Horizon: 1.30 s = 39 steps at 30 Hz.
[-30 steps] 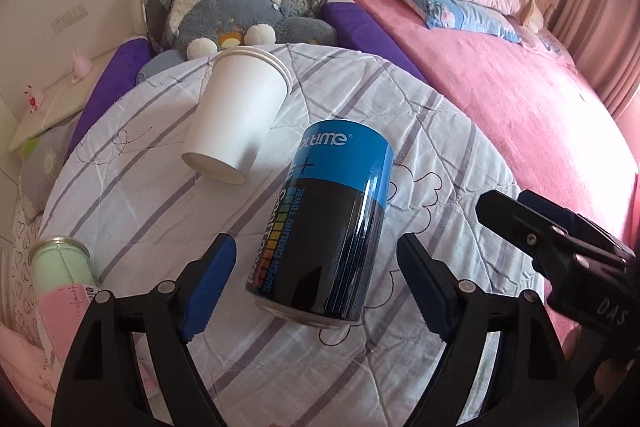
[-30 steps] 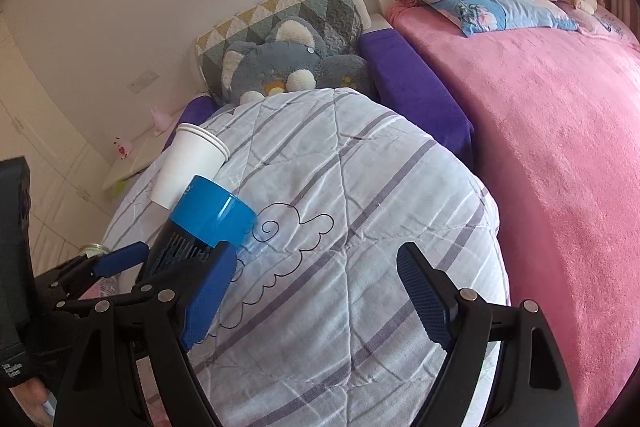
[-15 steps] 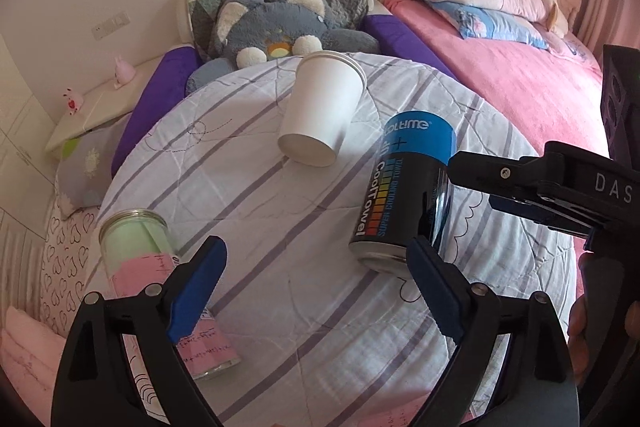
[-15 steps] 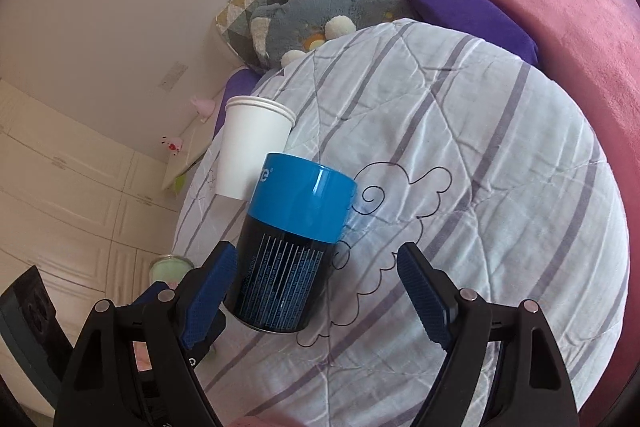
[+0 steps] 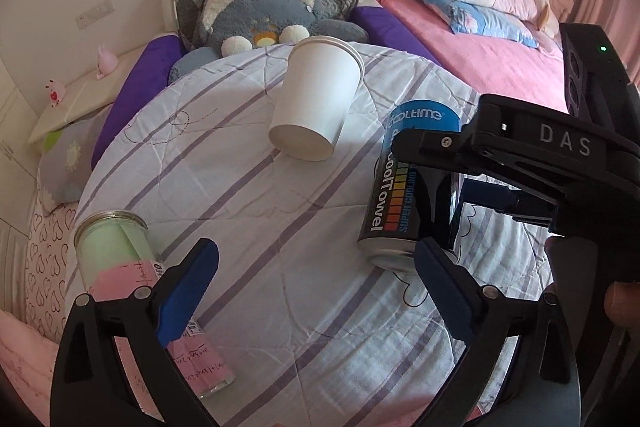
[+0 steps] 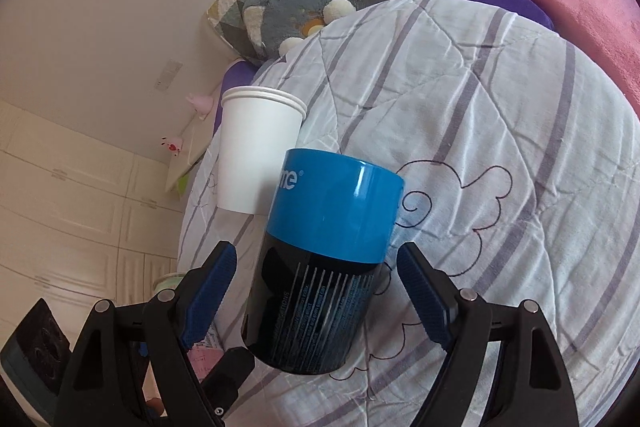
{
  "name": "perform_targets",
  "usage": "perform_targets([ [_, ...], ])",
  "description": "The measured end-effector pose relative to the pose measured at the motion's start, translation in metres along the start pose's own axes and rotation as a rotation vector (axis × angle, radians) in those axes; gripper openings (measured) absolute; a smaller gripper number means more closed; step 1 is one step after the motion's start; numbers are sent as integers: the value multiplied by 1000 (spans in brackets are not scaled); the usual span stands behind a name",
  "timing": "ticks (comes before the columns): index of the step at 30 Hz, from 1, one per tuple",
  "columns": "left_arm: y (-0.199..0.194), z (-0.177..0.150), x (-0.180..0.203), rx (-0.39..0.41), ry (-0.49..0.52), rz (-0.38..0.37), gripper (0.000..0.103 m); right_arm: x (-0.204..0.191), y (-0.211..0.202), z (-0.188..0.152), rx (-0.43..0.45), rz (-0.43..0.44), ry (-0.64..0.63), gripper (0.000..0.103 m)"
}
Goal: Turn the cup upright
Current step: 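Grasp the cup's black base with the right gripper while the left gripper releases it, then lift and rotate the cup with the right gripper, blue rim upward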
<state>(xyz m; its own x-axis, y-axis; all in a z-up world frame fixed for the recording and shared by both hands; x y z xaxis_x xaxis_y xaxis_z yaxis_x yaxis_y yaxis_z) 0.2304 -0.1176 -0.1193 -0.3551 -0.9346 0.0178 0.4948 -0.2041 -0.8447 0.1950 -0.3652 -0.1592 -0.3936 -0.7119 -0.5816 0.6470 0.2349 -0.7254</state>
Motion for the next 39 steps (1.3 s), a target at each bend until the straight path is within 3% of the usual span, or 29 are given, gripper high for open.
perform_targets([
  [7, 4, 3, 2, -7, 14, -30, 102, 4, 10, 10, 30, 20, -20, 83],
  [9, 5, 3, 4, -10, 26, -27, 103, 4, 10, 9, 41, 4, -43, 73],
  [24, 4, -10, 5, -38, 29, -43, 103, -19, -18, -16, 186, -111, -276, 73],
  [30, 3, -16, 1, -45, 18, -5, 103, -32, -30, -38, 243, -131, -399, 73],
  [39, 7, -26, -2, -74, 20, 28, 103, -39, -27, -57, 252, -144, -523, 73],
])
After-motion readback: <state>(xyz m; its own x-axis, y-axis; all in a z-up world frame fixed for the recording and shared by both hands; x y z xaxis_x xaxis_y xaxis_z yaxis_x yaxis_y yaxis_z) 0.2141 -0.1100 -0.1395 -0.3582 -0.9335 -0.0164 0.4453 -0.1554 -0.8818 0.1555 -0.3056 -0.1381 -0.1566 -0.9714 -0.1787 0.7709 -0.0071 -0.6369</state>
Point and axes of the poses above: each gripper's, at about its wrist camera, not at the fingertips, and y roughly the way its jaws point, x to its right, z to its top, the point moved 3 cm from there along y, roughly the way its jaws point, and after that the axes turned 3 degrees about -y, right-handed, at the moved point
